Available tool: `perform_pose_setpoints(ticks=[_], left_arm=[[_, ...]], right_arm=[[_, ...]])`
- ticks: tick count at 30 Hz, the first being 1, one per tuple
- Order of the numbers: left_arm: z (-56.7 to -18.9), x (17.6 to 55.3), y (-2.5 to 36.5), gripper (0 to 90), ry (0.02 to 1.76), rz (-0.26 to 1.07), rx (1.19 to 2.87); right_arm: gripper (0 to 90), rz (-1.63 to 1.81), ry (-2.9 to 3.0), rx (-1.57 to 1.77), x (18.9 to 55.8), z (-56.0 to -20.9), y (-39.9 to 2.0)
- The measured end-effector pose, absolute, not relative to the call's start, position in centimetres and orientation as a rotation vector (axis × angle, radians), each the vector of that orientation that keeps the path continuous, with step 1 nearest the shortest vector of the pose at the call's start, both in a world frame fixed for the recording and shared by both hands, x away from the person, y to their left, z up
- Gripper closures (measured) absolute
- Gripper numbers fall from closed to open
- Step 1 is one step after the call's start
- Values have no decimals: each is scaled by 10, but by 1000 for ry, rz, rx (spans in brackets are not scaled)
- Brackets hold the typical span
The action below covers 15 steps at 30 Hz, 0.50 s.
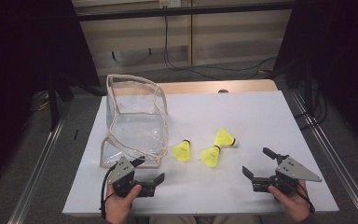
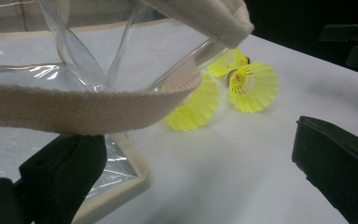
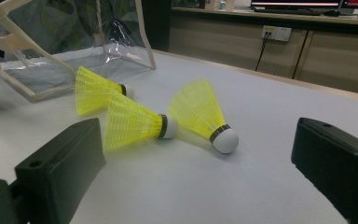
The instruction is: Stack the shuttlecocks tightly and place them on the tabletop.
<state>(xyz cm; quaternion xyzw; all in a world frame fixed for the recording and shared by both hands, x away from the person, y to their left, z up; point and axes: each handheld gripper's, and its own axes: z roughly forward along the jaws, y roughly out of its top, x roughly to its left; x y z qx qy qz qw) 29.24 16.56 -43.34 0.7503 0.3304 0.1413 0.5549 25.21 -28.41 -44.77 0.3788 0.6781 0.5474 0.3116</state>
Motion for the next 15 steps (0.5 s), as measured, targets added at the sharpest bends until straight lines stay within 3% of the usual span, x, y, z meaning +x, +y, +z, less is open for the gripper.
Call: perform_pose_setpoints(ticks=[15], left_arm=[[-441,291,157,48,786,288,1813]], right_arm=[[17,1437,1788,1004,251,-448,-286]])
